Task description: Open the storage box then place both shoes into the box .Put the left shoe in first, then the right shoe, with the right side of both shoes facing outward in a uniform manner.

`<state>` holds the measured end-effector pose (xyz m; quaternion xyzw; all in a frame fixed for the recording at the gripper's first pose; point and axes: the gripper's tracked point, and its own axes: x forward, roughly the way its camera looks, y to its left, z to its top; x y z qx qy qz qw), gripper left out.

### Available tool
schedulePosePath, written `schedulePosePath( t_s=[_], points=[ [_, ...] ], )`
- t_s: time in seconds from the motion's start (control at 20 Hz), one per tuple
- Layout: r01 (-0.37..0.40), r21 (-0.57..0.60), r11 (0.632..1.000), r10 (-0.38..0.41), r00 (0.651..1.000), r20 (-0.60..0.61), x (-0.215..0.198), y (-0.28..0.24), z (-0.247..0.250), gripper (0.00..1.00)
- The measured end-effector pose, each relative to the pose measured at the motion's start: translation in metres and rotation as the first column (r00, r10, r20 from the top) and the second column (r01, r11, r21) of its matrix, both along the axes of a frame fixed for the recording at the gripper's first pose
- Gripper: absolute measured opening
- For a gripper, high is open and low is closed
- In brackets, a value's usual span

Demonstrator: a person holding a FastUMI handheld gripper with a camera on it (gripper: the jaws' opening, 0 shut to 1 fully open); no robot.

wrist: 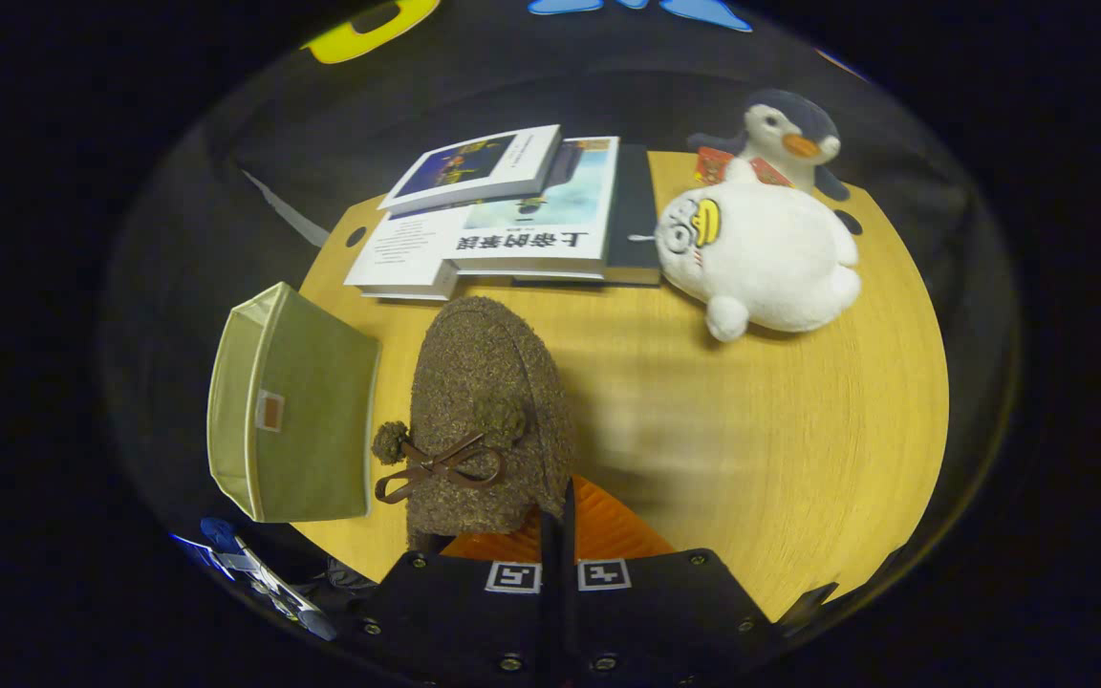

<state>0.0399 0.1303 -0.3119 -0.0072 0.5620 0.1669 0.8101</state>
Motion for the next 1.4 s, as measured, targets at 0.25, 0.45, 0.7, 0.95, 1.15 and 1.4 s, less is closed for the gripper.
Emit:
schedulePosePath(
  t_s=[0.25, 0.45, 0.7, 0.95, 1.15, 1.4],
  points=[
    [-0.105, 0.037, 0.994, 0.104, 0.994, 0.022, 0.001, 0.07, 0.031, 0.0],
    [-0.159, 0.068, 0.985, 0.158, 0.987, 0.016, 0.0, 0.119, 0.046, 0.0],
    [-0.196, 0.073, 0.978, 0.195, 0.98, 0.024, 0.0, 0.166, 0.059, 0.0],
    [-0.223, 0.073, 0.972, 0.222, 0.975, 0.031, 0.005, 0.206, 0.063, 0.0],
    [-0.254, 0.091, 0.963, 0.253, 0.967, 0.031, 0.0, 0.244, 0.069, 0.0],
    [-0.285, 0.088, 0.954, 0.284, 0.959, 0.018, -0.01, 0.278, 0.065, 0.0]
  ],
)
